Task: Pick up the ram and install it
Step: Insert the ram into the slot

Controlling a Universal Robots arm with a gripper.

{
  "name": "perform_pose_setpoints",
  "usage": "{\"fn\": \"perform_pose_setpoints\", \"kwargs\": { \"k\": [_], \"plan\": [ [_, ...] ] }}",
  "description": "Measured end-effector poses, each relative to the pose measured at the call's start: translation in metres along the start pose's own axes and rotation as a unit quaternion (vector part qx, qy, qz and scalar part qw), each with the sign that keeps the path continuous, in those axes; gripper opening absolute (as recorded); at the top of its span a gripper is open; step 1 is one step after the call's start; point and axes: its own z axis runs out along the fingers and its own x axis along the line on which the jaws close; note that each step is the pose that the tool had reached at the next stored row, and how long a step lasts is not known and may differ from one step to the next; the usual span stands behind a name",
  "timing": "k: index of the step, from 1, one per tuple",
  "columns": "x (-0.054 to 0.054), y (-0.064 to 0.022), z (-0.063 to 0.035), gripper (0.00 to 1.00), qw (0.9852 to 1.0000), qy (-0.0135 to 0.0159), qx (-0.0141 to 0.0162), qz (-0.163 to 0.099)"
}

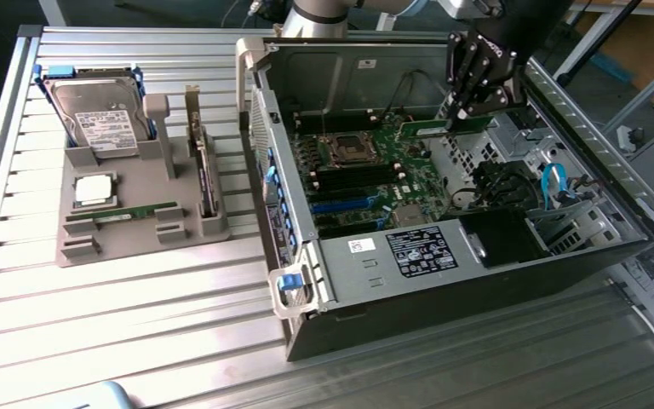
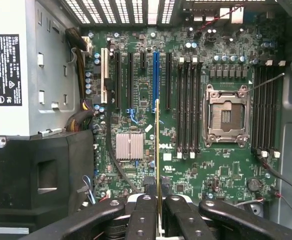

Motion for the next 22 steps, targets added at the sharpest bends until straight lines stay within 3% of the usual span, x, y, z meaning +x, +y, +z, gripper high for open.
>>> {"fn": "perform_pose_setpoints", "kwargs": {
  "k": [22],
  "plan": [
    [0.000,0.0001,0.0130,0.13,1.0000,0.0000,0.0000,0.000]
  ]
}}
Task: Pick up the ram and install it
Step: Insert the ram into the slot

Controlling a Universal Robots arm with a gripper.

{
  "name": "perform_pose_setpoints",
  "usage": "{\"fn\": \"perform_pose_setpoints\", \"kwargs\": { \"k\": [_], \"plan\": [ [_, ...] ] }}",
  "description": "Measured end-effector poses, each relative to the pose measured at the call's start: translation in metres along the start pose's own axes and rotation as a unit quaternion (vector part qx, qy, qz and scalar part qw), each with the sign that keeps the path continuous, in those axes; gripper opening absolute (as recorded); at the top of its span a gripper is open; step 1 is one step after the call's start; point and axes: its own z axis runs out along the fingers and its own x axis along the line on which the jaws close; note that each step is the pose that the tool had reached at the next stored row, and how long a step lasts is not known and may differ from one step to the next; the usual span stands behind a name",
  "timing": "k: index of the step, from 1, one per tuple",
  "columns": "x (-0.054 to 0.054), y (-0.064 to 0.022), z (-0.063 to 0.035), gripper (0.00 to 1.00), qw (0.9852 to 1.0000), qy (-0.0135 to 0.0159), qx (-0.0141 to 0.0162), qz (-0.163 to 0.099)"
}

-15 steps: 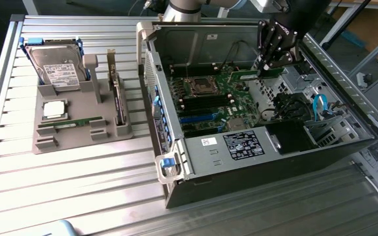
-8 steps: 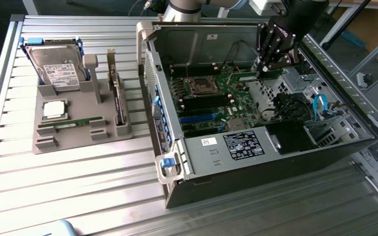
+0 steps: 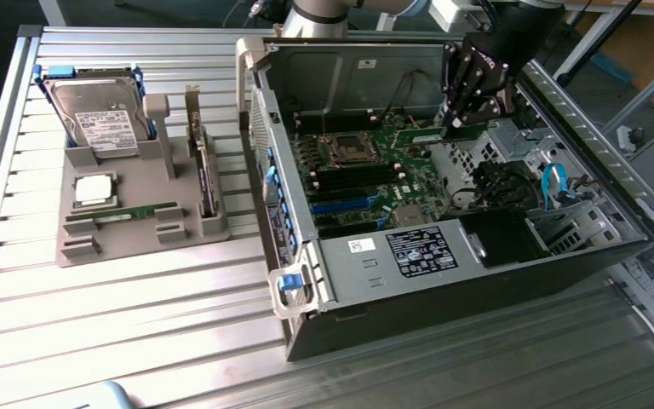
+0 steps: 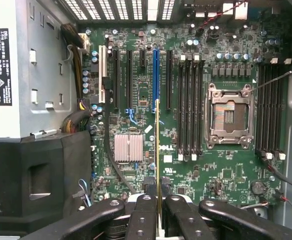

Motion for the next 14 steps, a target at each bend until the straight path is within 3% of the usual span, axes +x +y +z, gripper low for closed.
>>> {"fn": "perform_pose_setpoints", "kwargs": {
  "k": [14],
  "plan": [
    [-0.0003,0.0000,0.0092,0.13,1.0000,0.0000,0.0000,0.000]
  ]
}}
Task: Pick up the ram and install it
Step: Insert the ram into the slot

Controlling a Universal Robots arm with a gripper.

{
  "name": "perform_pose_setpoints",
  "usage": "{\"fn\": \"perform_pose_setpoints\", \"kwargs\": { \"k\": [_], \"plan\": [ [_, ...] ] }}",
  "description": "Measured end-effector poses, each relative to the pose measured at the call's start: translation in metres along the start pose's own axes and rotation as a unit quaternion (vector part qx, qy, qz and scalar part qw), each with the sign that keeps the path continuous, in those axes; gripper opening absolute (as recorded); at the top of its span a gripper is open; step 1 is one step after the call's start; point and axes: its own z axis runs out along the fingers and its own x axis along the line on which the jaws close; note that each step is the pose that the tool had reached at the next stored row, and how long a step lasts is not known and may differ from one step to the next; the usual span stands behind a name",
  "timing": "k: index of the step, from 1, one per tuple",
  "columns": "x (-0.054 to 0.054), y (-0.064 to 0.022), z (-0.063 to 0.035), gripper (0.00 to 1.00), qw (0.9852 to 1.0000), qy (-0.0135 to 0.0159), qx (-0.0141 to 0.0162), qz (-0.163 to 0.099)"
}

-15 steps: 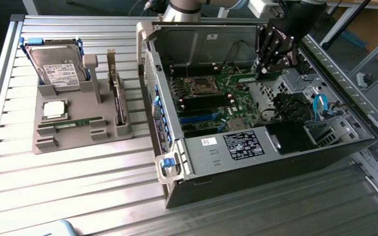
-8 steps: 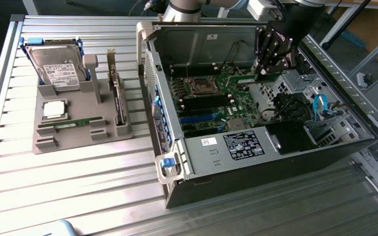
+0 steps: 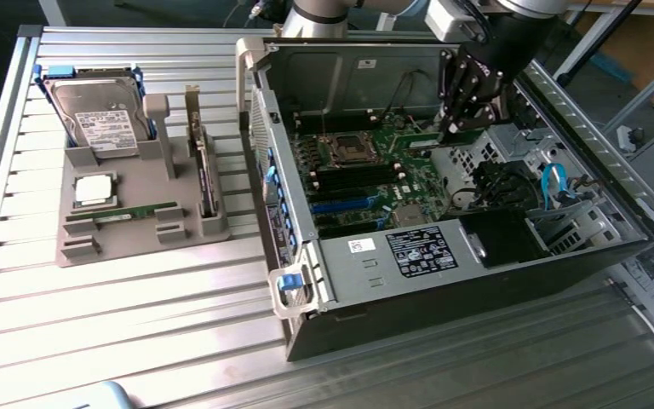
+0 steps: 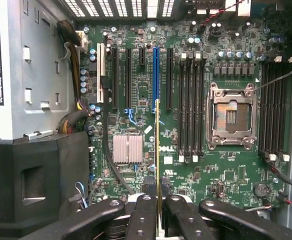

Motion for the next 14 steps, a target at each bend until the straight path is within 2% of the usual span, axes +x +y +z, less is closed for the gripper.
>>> {"fn": "perform_pose_setpoints", "kwargs": {
  "k": [14],
  "plan": [
    [-0.0004,0.0030,0.0079,0.13,1.0000,0.0000,0.0000,0.000]
  ]
}}
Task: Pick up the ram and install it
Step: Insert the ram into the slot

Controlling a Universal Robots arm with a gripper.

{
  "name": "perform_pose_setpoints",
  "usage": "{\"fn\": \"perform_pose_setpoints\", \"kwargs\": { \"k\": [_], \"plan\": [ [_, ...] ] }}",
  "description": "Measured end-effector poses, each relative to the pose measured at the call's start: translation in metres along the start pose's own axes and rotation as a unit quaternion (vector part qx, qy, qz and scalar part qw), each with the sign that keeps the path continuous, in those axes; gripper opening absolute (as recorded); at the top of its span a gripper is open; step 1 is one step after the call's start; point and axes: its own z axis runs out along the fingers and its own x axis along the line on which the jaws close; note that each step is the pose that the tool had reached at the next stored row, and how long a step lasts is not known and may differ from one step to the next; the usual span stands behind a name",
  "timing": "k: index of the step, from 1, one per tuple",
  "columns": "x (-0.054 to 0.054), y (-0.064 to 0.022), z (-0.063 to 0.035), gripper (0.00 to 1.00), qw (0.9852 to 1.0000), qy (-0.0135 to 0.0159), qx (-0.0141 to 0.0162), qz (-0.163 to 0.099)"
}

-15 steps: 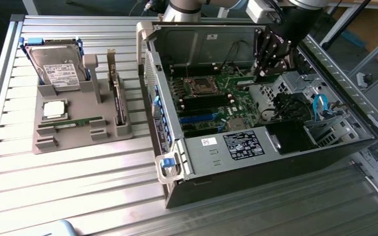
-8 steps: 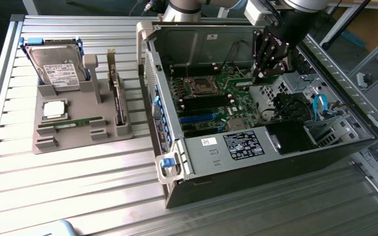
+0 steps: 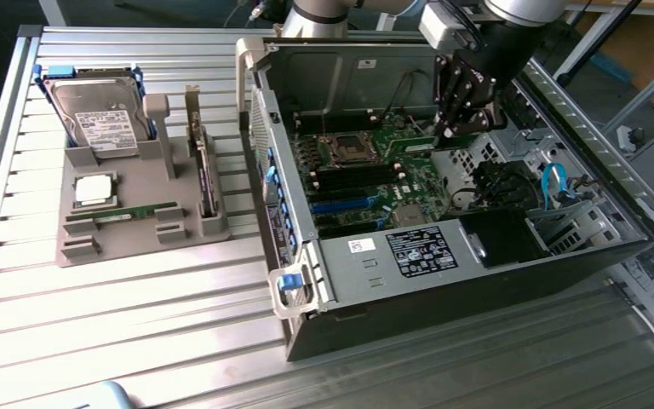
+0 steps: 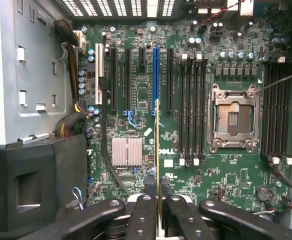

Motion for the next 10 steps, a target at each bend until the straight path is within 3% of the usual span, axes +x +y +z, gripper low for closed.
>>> {"fn": "perform_pose_setpoints", "kwargs": {
  "k": [10],
  "plan": [
    [-0.0001,0.0014,0.0049,0.13,1.0000,0.0000,0.0000,0.000]
  ]
}}
